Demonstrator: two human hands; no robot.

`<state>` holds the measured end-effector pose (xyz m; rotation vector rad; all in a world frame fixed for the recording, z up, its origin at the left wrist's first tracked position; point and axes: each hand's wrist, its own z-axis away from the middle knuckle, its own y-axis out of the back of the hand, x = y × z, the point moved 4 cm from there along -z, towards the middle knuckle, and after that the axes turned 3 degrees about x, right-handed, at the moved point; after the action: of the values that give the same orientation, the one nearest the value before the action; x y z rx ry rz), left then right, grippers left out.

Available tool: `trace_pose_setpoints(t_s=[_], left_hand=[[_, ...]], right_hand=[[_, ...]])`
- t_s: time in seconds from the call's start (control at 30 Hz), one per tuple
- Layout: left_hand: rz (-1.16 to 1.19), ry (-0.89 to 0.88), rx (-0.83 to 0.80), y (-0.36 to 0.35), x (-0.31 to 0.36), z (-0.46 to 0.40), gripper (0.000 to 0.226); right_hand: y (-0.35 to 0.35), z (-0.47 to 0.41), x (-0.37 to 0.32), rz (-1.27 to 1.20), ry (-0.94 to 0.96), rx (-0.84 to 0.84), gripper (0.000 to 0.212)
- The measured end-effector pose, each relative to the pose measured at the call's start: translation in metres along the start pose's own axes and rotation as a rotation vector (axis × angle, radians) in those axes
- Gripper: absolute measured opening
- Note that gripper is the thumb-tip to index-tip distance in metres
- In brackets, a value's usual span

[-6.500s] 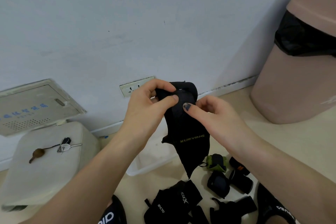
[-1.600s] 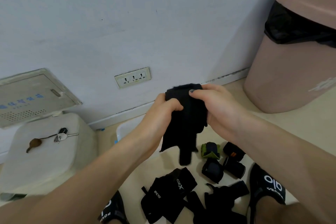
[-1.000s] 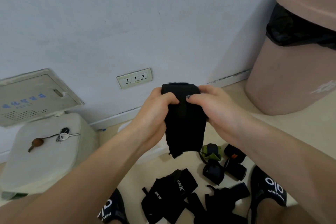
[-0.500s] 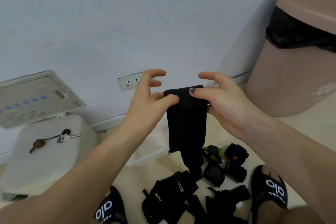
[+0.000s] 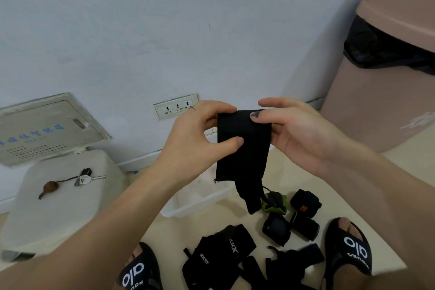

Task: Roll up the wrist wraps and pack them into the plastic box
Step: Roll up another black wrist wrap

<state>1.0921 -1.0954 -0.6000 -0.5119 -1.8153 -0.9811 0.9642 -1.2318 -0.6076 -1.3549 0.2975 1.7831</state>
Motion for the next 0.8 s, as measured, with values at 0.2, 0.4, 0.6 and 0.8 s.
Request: trace_pose_setpoints(t_s=[0.2,0.4,0.6,0.8], left_hand=[[-0.208,-0.116,0.050,0.003,0.000,-0.002,0.021],[-0.213,-0.069,0.064,0.005,0.000,-0.003,0.005],[-0.052,0.075,0.103,0.006,-0.004,-0.007,0.013],[0.111,0.186,0.135,0.006,-0.005,-0.005,0.019]], right_hand=[[0.000,-0.005,-0.002,0.070,-0.021,-0.143,0.010],[0.002,-0.005,-0.006,-0.006,0.022,-0.076,0.043],[-0.004,0.002,-0.011,0.287,0.150,-0.113,0.040],[-0.008,0.002,-0.012,0.523,0.256,-0.077,0.026]])
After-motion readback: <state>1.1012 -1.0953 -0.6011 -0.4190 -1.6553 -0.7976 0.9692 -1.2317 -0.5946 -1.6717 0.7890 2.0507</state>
